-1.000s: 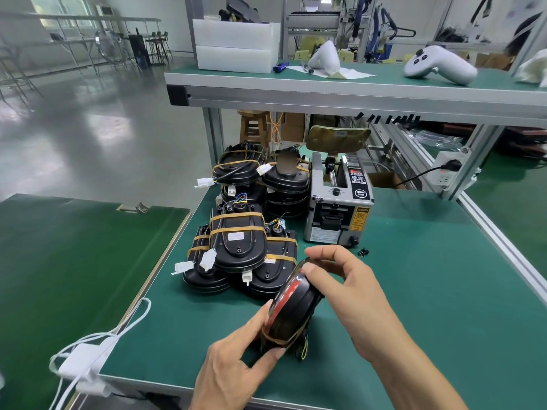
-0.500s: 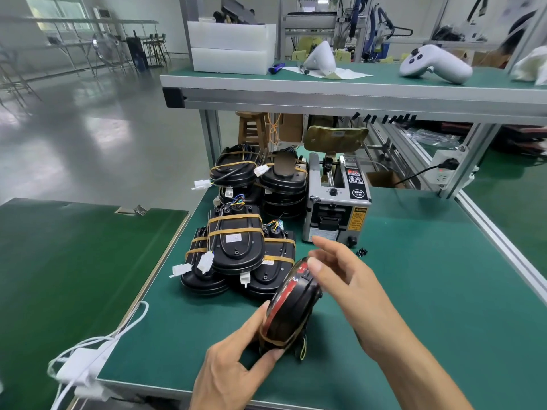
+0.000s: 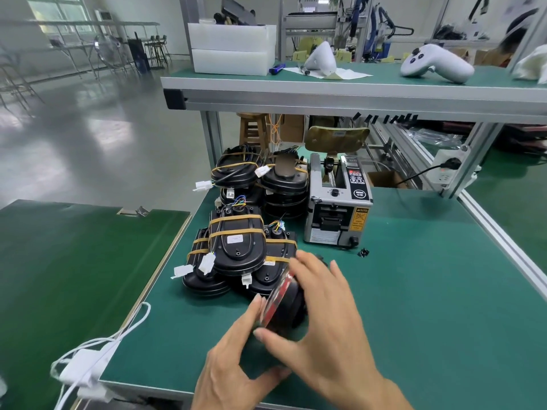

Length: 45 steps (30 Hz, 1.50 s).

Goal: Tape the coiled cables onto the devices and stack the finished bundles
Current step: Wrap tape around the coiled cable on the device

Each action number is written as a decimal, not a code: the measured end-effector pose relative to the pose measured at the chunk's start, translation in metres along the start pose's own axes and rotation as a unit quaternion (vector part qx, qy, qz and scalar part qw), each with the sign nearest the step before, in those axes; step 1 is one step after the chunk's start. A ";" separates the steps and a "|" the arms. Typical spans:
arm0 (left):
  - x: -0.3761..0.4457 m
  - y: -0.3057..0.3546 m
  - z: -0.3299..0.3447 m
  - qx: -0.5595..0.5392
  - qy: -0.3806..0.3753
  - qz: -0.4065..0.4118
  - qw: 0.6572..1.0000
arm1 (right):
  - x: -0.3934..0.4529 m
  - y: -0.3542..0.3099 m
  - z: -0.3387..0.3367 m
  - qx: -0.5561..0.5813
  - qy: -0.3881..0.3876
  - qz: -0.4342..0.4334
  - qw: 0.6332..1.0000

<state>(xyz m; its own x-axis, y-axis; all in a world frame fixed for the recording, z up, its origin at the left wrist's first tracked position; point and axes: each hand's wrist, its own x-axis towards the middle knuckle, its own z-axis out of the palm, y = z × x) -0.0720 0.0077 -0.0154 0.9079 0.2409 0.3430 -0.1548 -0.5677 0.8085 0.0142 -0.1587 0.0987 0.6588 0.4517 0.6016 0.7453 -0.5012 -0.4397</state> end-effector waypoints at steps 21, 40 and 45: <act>0.009 0.026 0.012 0.075 0.169 -0.081 0.979 | 0.093 0.115 0.017 0.129 0.057 0.445 0.884; 0.006 0.029 0.015 0.106 0.198 -0.058 0.973 | 0.118 0.134 0.053 0.246 0.173 0.501 0.811; 0.006 0.031 0.018 0.112 0.209 -0.059 0.970 | 0.129 0.138 0.062 0.261 0.218 0.533 0.775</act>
<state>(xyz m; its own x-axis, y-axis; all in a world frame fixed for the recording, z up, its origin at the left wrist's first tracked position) -0.0640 -0.0225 0.0036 0.6692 0.5861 0.4568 0.0709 -0.6623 0.7459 0.2081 -0.1237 0.0744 0.9161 -0.3628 -0.1705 -0.1830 -0.0002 -0.9831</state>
